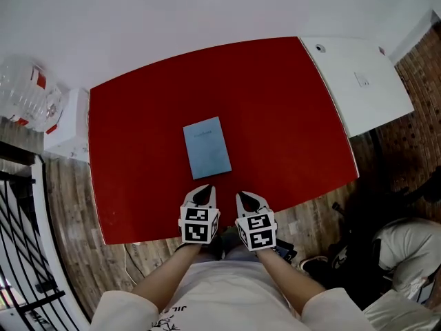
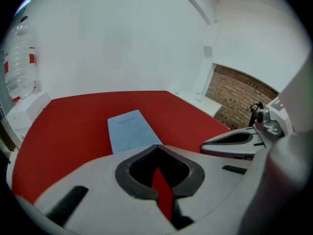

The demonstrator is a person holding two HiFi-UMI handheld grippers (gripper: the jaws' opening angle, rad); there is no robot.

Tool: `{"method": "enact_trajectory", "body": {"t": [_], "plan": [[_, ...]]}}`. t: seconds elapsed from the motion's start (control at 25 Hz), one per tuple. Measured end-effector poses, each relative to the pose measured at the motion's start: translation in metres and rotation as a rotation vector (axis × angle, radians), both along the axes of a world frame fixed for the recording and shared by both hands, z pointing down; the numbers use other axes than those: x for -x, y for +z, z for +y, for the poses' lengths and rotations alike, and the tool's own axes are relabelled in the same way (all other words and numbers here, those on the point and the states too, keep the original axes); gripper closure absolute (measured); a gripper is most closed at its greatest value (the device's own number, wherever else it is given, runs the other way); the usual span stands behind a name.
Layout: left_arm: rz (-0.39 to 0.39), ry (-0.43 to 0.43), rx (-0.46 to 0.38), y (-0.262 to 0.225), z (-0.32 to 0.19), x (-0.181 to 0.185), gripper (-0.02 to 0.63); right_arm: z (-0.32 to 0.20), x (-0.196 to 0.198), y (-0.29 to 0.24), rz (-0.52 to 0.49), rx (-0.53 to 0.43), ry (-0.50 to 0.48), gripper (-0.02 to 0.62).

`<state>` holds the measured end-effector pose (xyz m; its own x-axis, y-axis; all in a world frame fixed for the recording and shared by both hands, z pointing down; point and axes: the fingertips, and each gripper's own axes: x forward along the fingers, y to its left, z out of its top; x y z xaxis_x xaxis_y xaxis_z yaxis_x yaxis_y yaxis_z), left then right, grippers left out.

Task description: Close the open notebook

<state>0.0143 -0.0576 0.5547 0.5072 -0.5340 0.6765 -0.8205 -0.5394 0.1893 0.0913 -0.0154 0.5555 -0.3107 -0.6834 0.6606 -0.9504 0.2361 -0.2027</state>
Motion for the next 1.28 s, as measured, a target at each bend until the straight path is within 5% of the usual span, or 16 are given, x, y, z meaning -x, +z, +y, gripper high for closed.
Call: {"method": "enact_trajectory", "body": {"t": [0.52, 1.28], "plan": [[0.018, -0.160, -0.040, -0.041, 0.042, 0.082, 0.600, 0.020, 0.040, -0.035, 0.018, -0.030, -0.077, 0.592], [0.030, -0.202, -0.073, -0.049, 0.037, 0.102, 0.600, 0.015, 0.067, -0.044, 0.015, -0.043, -0.112, 0.592]]}}
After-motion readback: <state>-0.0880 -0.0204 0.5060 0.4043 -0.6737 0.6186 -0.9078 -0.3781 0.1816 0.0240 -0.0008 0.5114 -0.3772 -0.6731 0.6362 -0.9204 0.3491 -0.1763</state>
